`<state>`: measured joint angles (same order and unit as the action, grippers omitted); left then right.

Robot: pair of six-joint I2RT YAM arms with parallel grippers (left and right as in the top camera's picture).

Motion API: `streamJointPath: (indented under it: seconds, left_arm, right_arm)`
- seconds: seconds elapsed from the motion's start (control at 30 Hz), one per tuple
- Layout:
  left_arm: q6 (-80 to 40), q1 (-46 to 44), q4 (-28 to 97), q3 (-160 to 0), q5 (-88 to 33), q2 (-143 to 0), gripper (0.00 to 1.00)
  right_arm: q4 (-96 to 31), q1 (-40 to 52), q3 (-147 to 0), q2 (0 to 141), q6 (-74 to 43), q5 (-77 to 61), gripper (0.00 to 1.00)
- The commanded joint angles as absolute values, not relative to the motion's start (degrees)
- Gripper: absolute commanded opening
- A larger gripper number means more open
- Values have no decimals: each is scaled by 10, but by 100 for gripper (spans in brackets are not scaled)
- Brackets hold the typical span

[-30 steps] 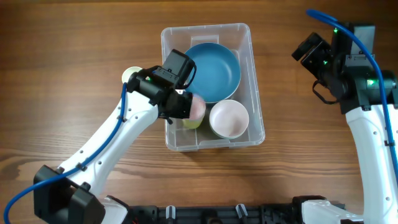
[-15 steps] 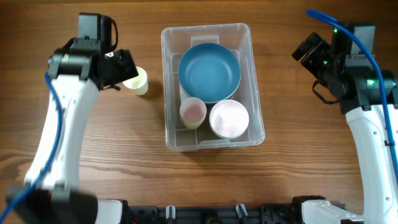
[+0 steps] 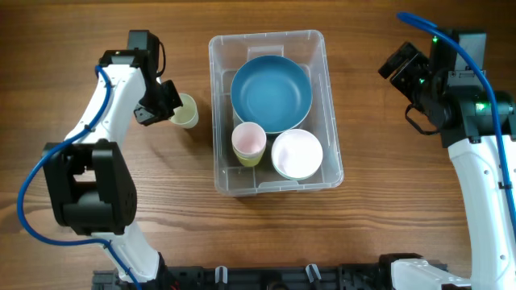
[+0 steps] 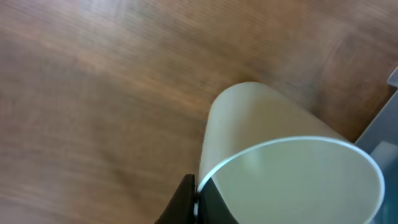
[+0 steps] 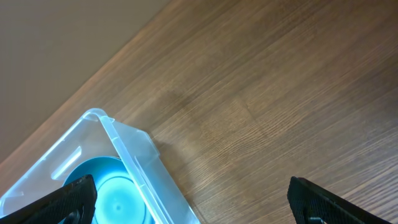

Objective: Pack container
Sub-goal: 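Grasp the cream cup and stack it onto the cup stack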

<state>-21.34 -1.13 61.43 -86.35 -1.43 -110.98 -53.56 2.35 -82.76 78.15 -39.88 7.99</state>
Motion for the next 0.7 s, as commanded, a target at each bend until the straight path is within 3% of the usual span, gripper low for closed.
streamJointPath:
  seconds: [0.0,0.13,0.3,0.47,0.67]
  left_arm:
    - [-212,3,649,-889,-12,-1038,4]
    - [-202,-21,678,-923,-18,-921,4]
    - [-220,-151,706,-922,-19,-802,4]
    - [-243,-252,727,-889,-1,-810,4]
    - [-247,-300,674,-812,0,-853,4]
  right_arm:
    - [-534,22,-832,784,-407,90,100]
    - [-534,22,-832,784,-407,90,100]
    - [-534,22,-832,784,-407,90,100]
    - [-534,22,-832,784,-406,90,100]
    - [-534,22,-832,784,-407,90,100]
